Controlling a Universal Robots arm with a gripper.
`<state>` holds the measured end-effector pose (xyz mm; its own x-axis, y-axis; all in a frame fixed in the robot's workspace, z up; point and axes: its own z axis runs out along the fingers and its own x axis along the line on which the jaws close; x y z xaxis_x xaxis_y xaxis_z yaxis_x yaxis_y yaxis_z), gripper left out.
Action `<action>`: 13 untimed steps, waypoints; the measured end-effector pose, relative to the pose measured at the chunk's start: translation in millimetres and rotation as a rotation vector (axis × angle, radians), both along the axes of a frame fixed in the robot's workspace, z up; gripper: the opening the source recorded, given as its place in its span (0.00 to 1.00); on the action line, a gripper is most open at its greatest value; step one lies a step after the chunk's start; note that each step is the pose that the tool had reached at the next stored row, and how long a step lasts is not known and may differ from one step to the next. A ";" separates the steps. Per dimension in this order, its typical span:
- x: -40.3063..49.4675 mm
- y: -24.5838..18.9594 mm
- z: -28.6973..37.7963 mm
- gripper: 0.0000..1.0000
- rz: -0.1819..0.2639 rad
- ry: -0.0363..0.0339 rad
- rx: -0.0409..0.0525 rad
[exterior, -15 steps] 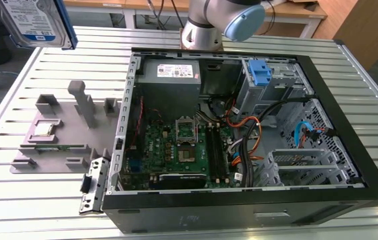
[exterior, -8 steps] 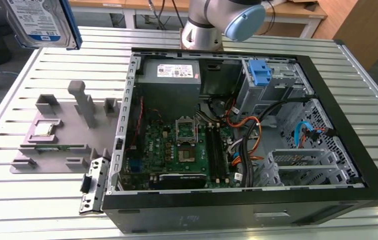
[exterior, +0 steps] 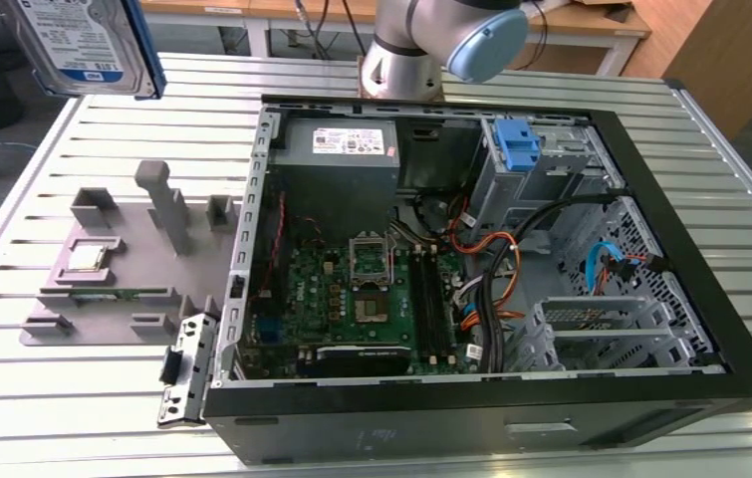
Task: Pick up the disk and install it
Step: 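Pick up the disk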
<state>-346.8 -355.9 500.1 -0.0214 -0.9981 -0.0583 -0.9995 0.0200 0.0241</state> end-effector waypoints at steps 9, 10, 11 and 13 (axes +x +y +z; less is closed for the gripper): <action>19.0 0.1 0.0 0.35 0.000 0.0000 0.0000; 20.8 0.0 0.0 0.35 0.000 0.0000 0.0000; 22.6 0.0 0.0 0.35 0.000 0.0000 0.0000; 26.3 0.0 -0.1 0.35 0.000 -0.0001 0.0000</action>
<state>-320.4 -355.9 500.0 -0.0214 -0.9981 -0.0583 -0.9995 0.0201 0.0241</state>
